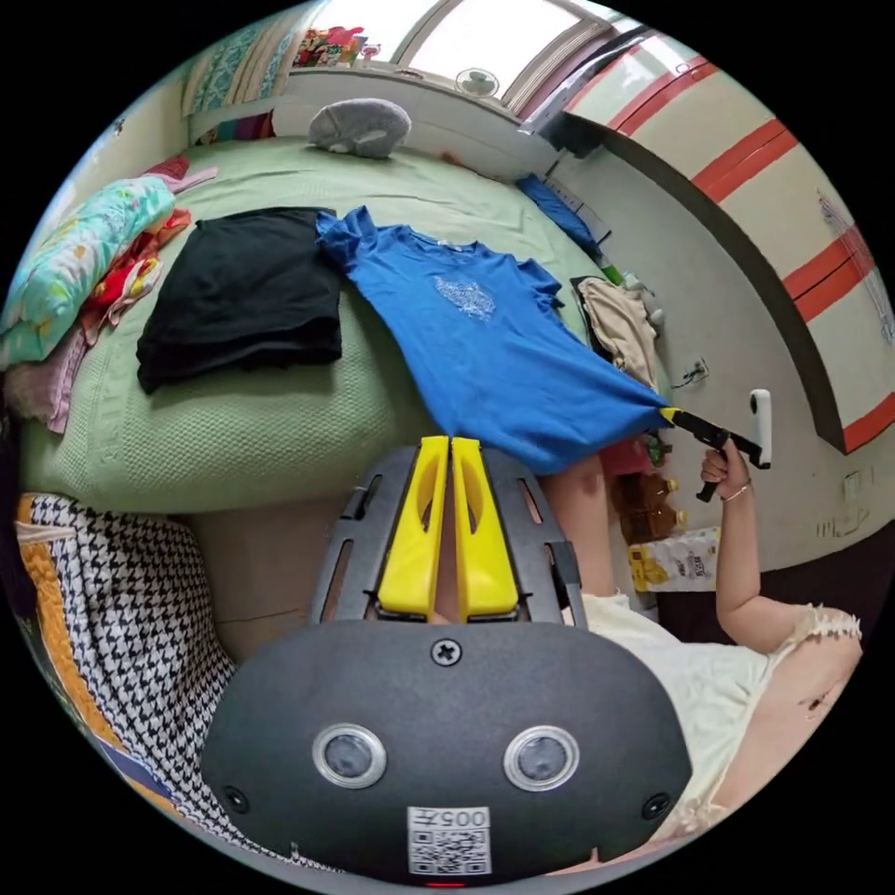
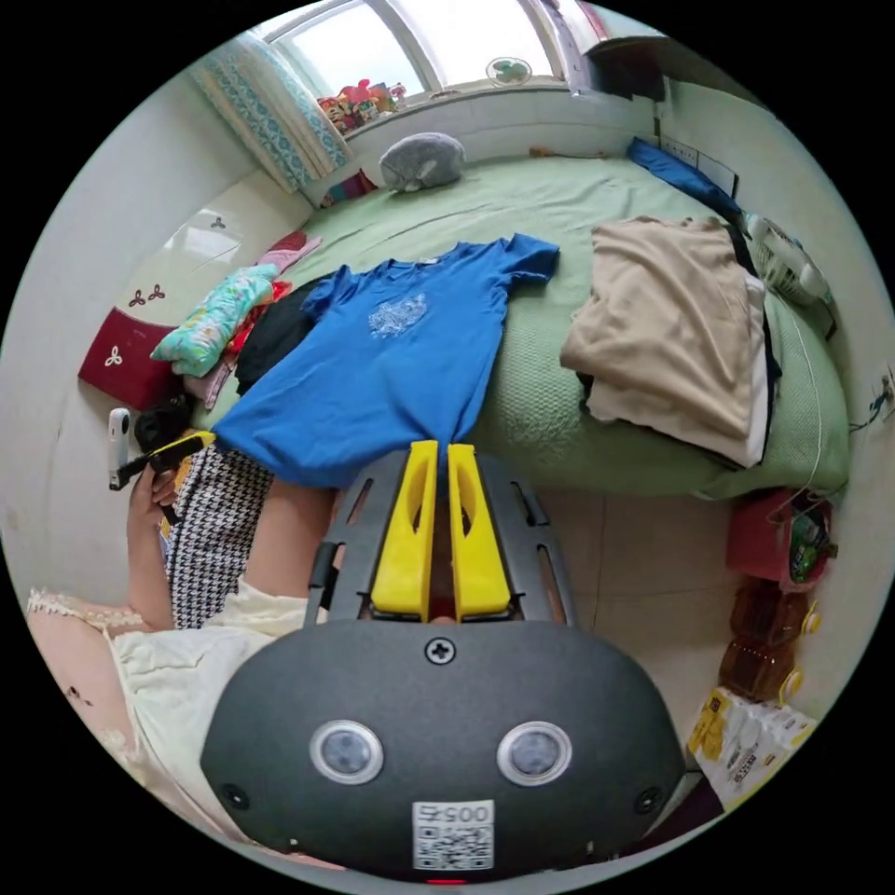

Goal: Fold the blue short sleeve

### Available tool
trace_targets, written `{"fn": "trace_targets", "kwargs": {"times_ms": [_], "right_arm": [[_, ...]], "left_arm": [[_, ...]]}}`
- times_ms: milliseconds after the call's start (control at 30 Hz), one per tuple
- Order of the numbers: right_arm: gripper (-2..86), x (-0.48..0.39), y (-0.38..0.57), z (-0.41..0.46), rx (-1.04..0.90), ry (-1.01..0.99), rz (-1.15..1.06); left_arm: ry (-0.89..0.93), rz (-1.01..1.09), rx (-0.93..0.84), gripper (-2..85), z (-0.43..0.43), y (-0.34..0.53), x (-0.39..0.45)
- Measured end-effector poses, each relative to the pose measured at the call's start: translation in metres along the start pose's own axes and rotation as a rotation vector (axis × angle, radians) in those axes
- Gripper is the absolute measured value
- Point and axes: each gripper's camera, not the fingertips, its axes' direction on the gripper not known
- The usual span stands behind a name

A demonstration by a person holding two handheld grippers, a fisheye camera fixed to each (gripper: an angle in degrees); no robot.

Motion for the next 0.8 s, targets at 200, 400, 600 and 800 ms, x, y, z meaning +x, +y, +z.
{"fn": "trace_targets", "kwargs": {"times_ms": [200, 400, 600, 800], "right_arm": [[3.1, 0.033, 0.010, 0.048, -0.192, 0.043, -0.003], [8.3, 0.058, -0.031, 0.020, -0.040, 0.124, -0.025], [8.9, 0.059, -0.145, 0.011, 0.174, 0.162, -0.065], [11.1, 0.079, -0.290, 0.044, 0.133, 0.194, -0.071]], "left_arm": [[0.022, -0.146, -0.116, 1.2, 0.050, 0.013, -0.031], [-0.121, -0.105, 0.035, 3.4, 0.032, -0.032, -0.019], [-0.011, 0.138, 0.167, 1.5, 0.088, -0.149, 0.067], [0.186, 0.336, 0.131, 2.4, 0.194, -0.264, 0.169]]}}
